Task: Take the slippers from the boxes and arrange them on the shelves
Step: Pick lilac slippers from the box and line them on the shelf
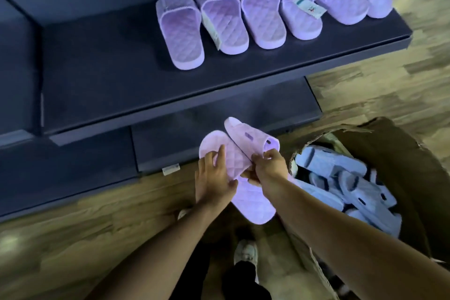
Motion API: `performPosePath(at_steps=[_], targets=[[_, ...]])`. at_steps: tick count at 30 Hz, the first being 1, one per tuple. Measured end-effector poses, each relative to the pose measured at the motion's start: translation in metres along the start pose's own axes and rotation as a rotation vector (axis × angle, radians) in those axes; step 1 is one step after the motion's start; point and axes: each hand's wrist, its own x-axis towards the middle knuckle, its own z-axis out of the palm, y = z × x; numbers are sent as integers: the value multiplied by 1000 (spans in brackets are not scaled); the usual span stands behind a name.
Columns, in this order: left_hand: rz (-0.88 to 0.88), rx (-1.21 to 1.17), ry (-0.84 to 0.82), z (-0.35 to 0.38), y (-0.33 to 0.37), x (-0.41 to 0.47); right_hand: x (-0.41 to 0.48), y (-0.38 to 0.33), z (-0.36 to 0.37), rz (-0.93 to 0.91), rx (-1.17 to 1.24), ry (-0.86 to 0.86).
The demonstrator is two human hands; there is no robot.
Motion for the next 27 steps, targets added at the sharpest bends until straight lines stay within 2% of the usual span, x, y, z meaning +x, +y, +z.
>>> performPosePath(at_steps=[3, 5, 8, 10, 12, 15, 21, 27], targets=[[45, -15, 56, -8, -18, -11, 1, -5, -12, 47, -192, -87], [106, 9, 113, -13, -34, -20, -3, -12, -16, 4, -379, -123], [150, 11, 205, -21, -59, -31, -14, -20, -6, -284, -876, -124], [102, -9, 207, -33, -69, -37, -29, -23, 10, -522, -1019, -113], [-1, -29, 205, -54, -76, -39, -46, -25, 28, -731, -946, -139], [-52, -68, 289, -91, -94, -40, -69, -34, 55, -900, -787, -149], [83, -76, 372, -177, -144, -21, -109, -67, 104, -1011, -709, -152], [163, -80, 514, -250, -172, 5, -122, -107, 152, -1168, -600, -70]])
